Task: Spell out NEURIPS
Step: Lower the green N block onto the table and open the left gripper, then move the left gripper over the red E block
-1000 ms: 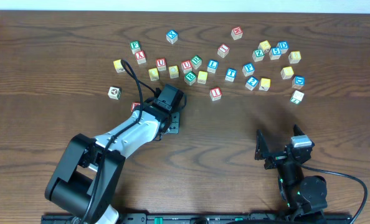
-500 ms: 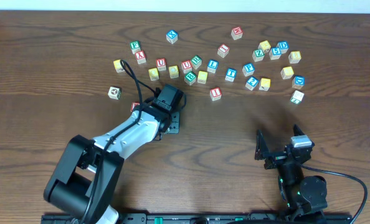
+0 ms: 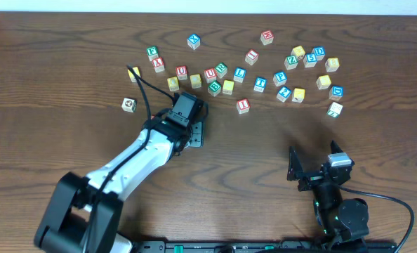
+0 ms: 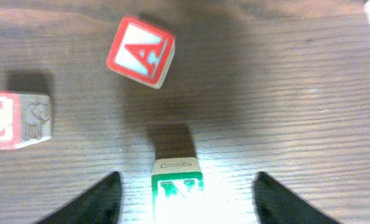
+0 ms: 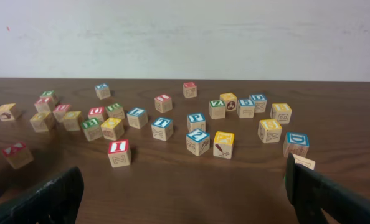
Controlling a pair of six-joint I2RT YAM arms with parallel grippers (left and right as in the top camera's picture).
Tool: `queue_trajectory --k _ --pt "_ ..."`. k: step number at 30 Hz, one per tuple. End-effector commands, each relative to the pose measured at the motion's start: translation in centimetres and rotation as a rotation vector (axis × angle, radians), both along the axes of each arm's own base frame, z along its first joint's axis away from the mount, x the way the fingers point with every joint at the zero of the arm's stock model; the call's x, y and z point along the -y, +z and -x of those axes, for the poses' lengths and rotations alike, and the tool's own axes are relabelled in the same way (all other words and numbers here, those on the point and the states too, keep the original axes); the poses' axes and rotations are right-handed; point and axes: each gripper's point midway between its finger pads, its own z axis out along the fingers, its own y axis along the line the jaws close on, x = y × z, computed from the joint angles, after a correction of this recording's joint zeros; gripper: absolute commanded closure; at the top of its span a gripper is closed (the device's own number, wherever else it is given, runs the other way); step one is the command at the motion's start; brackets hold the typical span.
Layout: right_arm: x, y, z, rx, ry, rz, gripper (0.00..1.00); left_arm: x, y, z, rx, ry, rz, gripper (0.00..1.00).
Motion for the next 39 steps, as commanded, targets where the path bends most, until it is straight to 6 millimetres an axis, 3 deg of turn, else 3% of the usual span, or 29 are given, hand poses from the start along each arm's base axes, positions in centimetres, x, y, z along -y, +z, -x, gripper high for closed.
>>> queue_trajectory --k 1,3,8,16,19,22,29,33,39 --pt "0.2 -0.1 0.0 -0.001 -0.006 0.013 0.01 0.0 2.9 -0.4 0.08 -0.053 0.0 0.27" --pt "0.2 -0.1 0.0 -0.001 -0.006 0.013 0.01 -0.5 4.4 -0.4 0.107 -0.045 0.012 0.14" --pt "0.2 -0.1 0.0 -0.001 -0.006 0.013 0.01 -2.4 7.3 -0.2 0.14 -0.044 -0.001 0.04" --pt "0.2 -0.1 0.0 -0.001 -0.005 0.013 0.01 -7.4 11.0 -1.2 0.106 0.076 -0.031 0.02" --pt "0.2 -0.1 0.0 -0.001 -0.006 0.013 0.01 -8.9 11.3 -1.8 0.079 0.098 -0.018 0.02" --pt "0.2 -0.1 0.0 -0.001 -0.006 0.013 0.01 -9.5 10.2 -2.1 0.01 0.111 0.023 0.02" --pt "0.2 -0.1 0.0 -0.001 -0.006 0.013 0.01 -10.1 2.3 -1.2 -0.287 0.091 0.075 0.02" --pt "0.2 -0.1 0.0 -0.001 -0.006 0.013 0.01 -10.2 -0.5 -0.8 -0.371 0.093 0.062 0.02" --pt "0.2 -0.1 0.0 -0.001 -0.006 0.013 0.01 -10.3 -0.4 -1.9 -0.321 0.086 0.054 0.02"
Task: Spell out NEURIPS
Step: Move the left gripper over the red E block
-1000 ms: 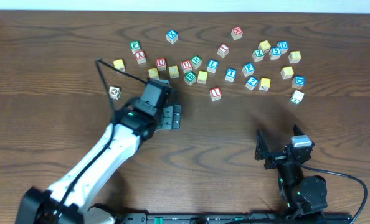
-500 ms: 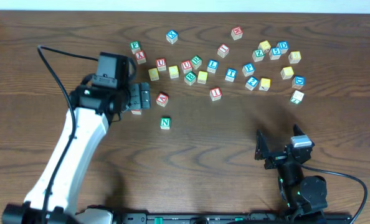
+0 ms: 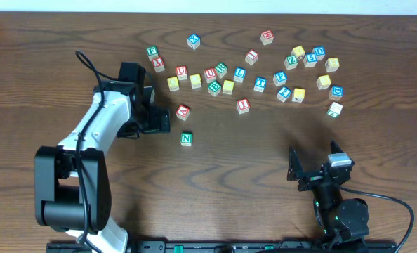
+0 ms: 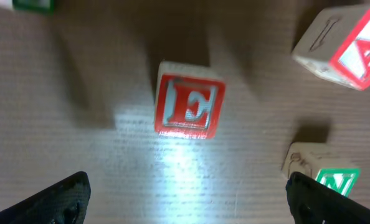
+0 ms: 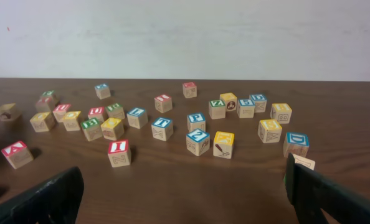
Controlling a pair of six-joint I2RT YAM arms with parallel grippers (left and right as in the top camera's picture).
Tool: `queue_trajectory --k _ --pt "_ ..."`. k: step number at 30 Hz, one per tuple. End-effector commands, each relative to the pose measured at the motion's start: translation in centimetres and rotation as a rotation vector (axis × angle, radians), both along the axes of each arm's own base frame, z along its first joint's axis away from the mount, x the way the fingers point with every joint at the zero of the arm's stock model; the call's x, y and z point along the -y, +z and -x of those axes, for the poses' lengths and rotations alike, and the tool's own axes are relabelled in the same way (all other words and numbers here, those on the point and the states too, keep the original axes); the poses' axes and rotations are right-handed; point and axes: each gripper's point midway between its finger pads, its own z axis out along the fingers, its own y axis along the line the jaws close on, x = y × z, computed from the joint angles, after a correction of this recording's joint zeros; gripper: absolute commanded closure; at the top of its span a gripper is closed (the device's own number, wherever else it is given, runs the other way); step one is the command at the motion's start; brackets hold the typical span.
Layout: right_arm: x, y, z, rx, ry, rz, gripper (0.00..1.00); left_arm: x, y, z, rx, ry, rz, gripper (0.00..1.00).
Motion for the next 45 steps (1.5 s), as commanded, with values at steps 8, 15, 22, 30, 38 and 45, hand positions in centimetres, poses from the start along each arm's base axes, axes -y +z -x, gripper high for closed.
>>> queue_trajectory --k 8,15,22,30,38,45 --pt "0.2 -0.1 0.0 -0.001 -0.006 0.013 0.01 -0.8 0.8 -2.8 0.12 -0.024 -0.05 0.02" --pt "0.2 -0.1 0.0 -0.001 -0.006 0.013 0.01 -1.7 0.7 -3.1 0.137 -0.067 -0.113 0.02" --pt "0.2 -0.1 0.0 -0.001 -0.006 0.013 0.01 -1.8 0.7 -3.1 0.137 -0.081 -0.118 0.03" --pt "0.2 -0.1 0.0 -0.001 -0.006 0.013 0.01 -1.8 0.6 -3.1 0.136 -0.081 -0.118 0.04" --pt "0.2 -0.1 0.0 -0.001 -0.006 0.013 0.01 -1.8 0.3 -3.2 0.131 -0.082 -0.119 0.05" --pt "0.2 -0.1 0.0 -0.001 -0.006 0.013 0.01 -1.8 -1.7 -2.8 0.077 -0.085 -0.122 0.05"
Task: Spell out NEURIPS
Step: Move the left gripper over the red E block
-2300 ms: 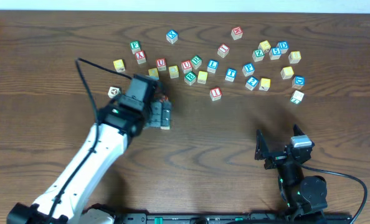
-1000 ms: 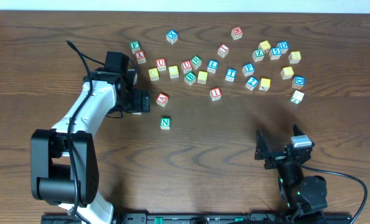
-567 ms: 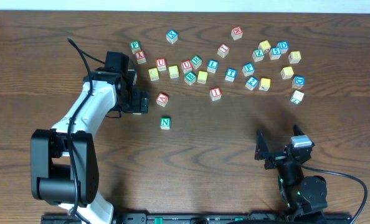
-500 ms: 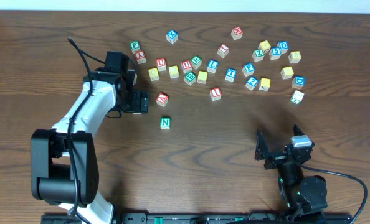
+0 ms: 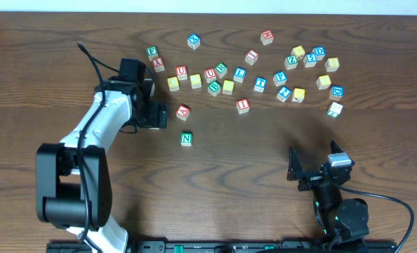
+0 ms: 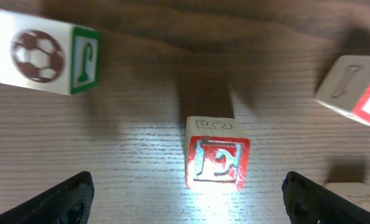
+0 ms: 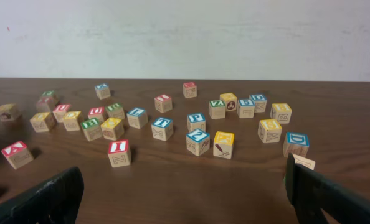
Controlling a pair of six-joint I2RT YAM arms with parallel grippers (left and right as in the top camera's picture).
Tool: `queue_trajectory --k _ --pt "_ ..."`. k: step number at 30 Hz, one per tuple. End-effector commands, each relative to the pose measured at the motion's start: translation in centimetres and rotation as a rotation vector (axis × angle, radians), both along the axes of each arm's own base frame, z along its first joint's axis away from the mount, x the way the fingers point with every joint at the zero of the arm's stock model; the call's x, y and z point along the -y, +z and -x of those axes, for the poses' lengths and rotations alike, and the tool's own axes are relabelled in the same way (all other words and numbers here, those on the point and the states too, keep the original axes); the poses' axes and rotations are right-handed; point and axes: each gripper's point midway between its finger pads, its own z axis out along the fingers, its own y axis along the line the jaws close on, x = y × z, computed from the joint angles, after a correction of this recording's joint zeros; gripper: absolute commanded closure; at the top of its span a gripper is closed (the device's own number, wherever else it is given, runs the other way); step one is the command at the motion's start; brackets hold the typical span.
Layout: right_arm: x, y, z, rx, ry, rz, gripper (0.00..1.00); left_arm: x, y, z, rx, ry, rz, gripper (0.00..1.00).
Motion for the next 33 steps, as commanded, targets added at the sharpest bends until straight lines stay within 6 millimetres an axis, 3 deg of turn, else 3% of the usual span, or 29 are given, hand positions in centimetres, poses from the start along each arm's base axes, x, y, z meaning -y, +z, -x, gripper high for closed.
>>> queue_trajectory --k 1,33 --pt "0.2 -0.1 0.0 -0.001 -0.006 0.013 0.01 -0.4 -1.4 0.0 -0.035 -0.004 -0.024 0.05" --pt "0.2 -0.1 0.0 -0.001 -0.006 0.013 0.01 -0.3 -1.4 -1.2 0.01 -0.004 -0.02 0.09"
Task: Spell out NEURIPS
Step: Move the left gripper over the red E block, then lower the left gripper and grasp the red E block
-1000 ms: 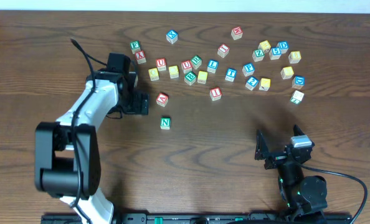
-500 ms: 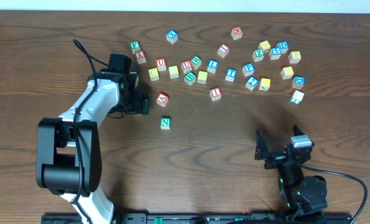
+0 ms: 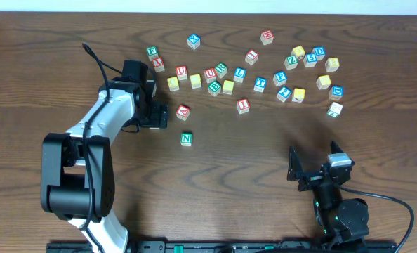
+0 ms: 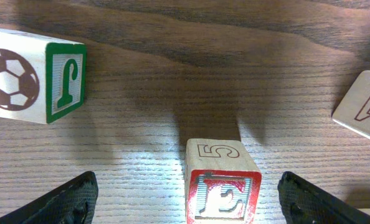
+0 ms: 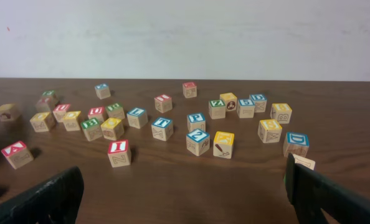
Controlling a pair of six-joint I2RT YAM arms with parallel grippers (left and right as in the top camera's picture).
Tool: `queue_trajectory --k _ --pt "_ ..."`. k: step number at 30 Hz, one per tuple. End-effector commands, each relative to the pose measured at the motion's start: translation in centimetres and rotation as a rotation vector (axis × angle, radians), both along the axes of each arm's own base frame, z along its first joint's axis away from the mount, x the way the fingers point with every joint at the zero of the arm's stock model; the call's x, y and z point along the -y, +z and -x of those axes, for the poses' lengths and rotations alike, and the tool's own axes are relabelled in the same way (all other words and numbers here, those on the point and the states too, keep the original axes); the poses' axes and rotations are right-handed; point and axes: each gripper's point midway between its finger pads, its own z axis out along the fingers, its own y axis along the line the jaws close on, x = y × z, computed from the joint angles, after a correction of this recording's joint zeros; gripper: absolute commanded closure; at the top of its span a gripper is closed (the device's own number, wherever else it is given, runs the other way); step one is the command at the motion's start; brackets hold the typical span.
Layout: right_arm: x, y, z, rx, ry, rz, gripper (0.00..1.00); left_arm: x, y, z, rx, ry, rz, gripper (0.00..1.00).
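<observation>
A red E block (image 4: 222,190) stands on the table between the wide-apart fingers of my left gripper (image 4: 186,198), which is open and touches nothing. In the overhead view that gripper (image 3: 154,114) covers the E block. A green N block (image 3: 186,139) lies alone in front of the cluster. The red A block (image 3: 183,111) sits just right of the left gripper. A red U block (image 3: 181,71) and a red I block (image 3: 243,105) lie among the scattered letters. My right gripper (image 5: 185,202) rests open near the front edge.
A block with a green J and a soccer ball (image 4: 32,81) stands left of the E block. Several more letter blocks (image 3: 293,70) are spread across the back of the wooden table (image 3: 265,154). The right arm's base (image 3: 338,211) sits at the front right.
My left gripper has come closer to the table around the E block, which now sits lower in the wrist view between the fingers. The jaws remain open. The right arm has not moved.
My left gripper stood open around the green N block near the table's middle. Then it was further left over the red E block, with the N left lying alone. It then hung above the E, and is now lower with the E between its open fingers.
</observation>
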Motion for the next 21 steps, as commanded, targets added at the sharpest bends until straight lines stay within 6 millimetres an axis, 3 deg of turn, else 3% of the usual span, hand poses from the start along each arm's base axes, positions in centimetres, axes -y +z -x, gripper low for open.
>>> queue_trajectory --k 1,21 --pt "0.17 -0.12 -0.02 -0.001 -0.006 0.013 0.01 -0.37 0.16 -0.35 0.009 -0.001 -0.02 0.1" --pt "0.17 -0.12 -0.02 -0.001 -0.006 0.013 0.01 -0.39 -0.09 -0.03 0.0 -0.001 -0.02 0.1"
